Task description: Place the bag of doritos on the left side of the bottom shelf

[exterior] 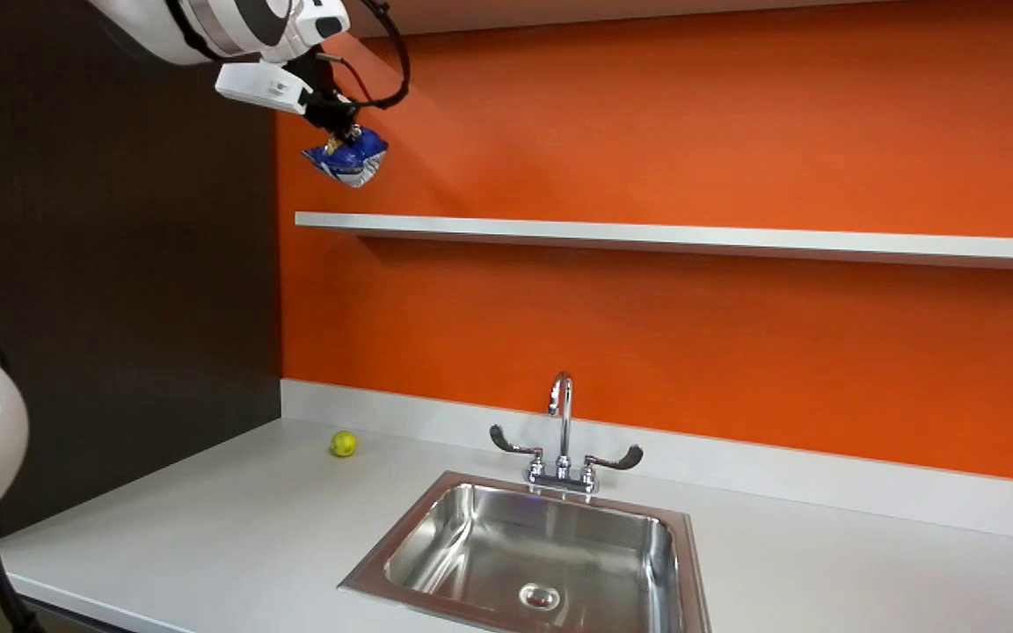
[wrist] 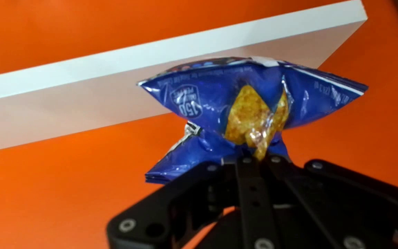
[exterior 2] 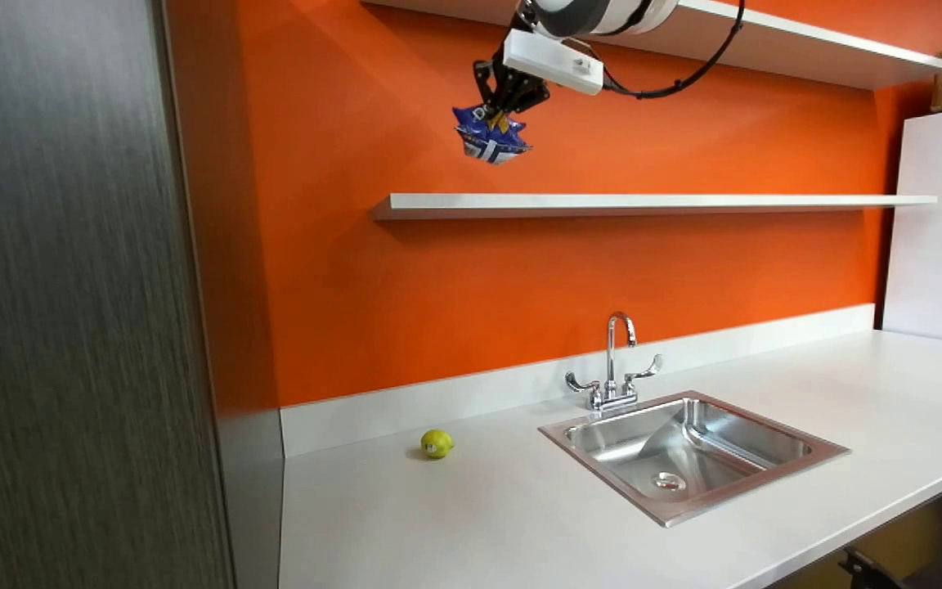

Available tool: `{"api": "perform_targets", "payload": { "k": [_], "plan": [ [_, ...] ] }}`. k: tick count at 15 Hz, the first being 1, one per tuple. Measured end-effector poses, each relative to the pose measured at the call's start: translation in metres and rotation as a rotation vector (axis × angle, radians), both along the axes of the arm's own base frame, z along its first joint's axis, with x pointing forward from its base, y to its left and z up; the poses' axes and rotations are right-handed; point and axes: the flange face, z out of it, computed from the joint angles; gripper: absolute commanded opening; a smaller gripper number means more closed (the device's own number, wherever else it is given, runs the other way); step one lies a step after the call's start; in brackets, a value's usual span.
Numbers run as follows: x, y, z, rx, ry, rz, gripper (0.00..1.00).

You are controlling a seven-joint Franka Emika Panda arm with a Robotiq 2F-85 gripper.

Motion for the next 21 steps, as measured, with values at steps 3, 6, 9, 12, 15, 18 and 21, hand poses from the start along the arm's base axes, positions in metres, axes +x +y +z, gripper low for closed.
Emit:
{"api": "perform_targets", "payload": {
  "k": [3, 6, 9, 12, 15, 18, 21],
  "plan": [
    [0.028, 0.007, 0.002, -0.018, -0.023, -0.028, 0.0],
    [0.049, 0.017, -0.001, -0.036, -0.043, -0.051, 0.0],
    [0.068, 0.022, -0.009, -0.046, -0.052, -0.07, 0.0],
    [0.087, 0.021, -0.019, -0.052, -0.047, -0.091, 0.0],
    [0.103, 0.018, -0.029, -0.058, -0.032, -0.112, 0.0],
    [0.113, 0.019, -0.033, -0.06, -0.015, -0.127, 0.0],
    [0.119, 0.021, -0.034, -0.061, -0.002, -0.135, 0.26]
  ]
}}
